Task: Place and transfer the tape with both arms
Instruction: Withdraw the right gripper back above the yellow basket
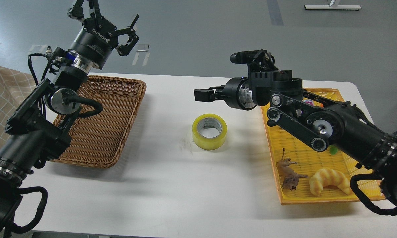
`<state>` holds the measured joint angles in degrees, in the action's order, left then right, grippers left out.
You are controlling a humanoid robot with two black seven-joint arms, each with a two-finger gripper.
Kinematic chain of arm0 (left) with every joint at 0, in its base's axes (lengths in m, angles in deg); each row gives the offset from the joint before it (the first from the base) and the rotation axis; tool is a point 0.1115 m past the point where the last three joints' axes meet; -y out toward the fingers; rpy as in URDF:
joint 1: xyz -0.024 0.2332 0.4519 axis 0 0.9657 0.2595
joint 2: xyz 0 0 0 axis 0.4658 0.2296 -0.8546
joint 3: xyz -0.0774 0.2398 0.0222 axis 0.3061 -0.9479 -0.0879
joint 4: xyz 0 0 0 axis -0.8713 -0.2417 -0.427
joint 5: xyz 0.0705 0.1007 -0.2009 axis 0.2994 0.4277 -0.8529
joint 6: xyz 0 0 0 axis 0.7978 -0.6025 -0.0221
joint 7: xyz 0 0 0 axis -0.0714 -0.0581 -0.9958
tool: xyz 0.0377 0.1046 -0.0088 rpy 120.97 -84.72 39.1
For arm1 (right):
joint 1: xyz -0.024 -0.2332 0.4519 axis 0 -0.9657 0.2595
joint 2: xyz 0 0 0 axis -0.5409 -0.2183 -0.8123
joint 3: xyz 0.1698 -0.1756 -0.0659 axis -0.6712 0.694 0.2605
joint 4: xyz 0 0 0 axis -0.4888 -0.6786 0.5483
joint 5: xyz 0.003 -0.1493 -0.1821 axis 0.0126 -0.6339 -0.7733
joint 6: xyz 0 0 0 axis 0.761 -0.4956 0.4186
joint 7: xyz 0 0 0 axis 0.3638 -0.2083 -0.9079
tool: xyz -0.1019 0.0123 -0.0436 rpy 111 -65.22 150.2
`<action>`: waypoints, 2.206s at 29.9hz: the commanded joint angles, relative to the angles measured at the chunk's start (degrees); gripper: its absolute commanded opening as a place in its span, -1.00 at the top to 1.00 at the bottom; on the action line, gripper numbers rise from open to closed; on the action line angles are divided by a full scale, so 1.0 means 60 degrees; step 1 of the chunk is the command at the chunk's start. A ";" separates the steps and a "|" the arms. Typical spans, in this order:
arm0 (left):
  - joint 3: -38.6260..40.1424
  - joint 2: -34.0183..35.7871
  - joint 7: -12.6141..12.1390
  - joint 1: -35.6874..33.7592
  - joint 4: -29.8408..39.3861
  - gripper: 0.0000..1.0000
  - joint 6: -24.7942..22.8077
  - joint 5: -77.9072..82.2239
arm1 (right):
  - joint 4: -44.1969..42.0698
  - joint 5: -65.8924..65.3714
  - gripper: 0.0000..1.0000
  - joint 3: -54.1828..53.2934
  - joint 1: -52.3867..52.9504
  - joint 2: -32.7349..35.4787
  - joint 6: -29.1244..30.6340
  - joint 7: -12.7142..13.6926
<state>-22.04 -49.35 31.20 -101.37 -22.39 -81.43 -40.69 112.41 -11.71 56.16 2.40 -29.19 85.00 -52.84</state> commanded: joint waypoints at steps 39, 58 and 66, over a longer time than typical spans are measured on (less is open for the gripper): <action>-0.0106 0.0260 -0.0026 -0.0011 0.0058 -0.96 0.0000 0.0131 | 0.0540 0.7413 -0.99 -1.0479 -0.4595 -0.1283 0.0000 -0.2681; -0.0135 0.0245 -0.0070 -0.0026 0.0058 -0.96 0.0000 0.0935 | -0.0338 0.8511 -0.99 -1.0289 -0.4420 -0.1268 0.0000 -0.1656; -0.0135 0.0231 -0.0070 -0.0055 0.0117 -0.96 0.0000 0.2296 | -0.0324 0.9097 -0.99 -1.0289 -0.4434 -0.1209 0.0000 -0.1291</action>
<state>-22.79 -48.03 30.79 -101.63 -21.75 -81.43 -29.68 110.39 41.66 -5.57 -24.15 -36.56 85.01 -62.11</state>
